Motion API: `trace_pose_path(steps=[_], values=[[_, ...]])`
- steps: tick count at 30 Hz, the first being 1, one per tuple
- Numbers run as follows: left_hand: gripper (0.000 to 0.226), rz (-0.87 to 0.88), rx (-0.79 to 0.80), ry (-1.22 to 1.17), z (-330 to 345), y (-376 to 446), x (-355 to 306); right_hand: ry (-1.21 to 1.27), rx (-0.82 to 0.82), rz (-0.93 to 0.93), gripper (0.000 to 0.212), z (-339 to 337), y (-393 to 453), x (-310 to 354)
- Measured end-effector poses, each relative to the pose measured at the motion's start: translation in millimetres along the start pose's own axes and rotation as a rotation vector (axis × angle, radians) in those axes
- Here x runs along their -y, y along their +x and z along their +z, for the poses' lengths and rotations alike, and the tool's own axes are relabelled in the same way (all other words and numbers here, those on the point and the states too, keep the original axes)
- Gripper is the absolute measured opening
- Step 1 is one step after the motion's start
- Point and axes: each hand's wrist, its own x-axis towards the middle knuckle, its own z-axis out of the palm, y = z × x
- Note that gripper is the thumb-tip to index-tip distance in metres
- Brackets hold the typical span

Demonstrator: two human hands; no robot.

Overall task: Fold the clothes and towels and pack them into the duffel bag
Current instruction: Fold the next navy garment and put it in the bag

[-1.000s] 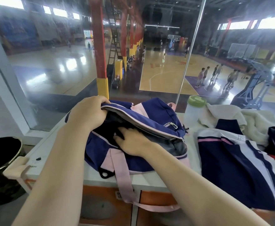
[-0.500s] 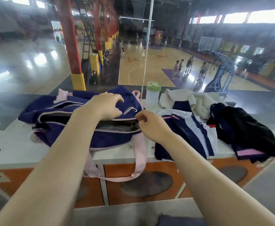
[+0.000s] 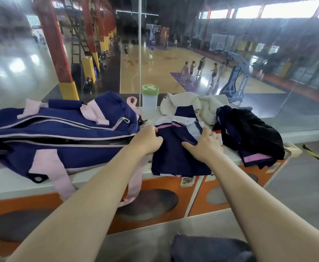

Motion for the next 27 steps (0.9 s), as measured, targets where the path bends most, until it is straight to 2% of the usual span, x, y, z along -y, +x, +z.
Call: trace_pose_path(steps=[4, 7, 12, 15, 17, 21, 24, 27], values=[[0.037, -0.052, 0.079, -0.003, 14.9, 6.9, -0.1, 0.059, 0.075, 0.011, 0.112, 2.4, 2.1, -5.3], [0.055, -0.108, 0.108, -0.080, 25.0, 7.0, 1.3, 0.065, 0.035, -0.004, 0.109, 1.6, 2.4, -7.6], [0.053, -0.150, 0.062, -0.327, 24.7, 10.4, 3.7, 0.121, -0.054, 0.047, 0.088, -3.3, 6.1, -12.7], [0.022, -0.208, 0.053, -0.599, 25.3, 9.7, 2.8, 0.213, -0.036, 0.113, 0.085, -5.1, 8.8, -12.5], [0.035, -0.244, 0.077, -0.769, 27.7, 11.4, 3.2, 0.252, -0.016, 0.124, 0.077, -5.8, 10.6, -12.4], [0.050, -0.205, 0.007, -0.865, 30.9, 14.9, 1.2, 0.291, -0.048, 0.076, 0.046, -5.5, 14.1, -11.8], [0.038, -0.172, 0.022, -0.895, 29.5, 12.0, -4.0, 0.326, -0.042, 0.059, 0.030, -7.7, 14.9, -10.7], [0.035, -0.206, 0.117, -0.931, 30.5, 11.0, -2.9, 0.350, 0.004, 0.078, 0.025, -9.9, 15.5, -12.8]])
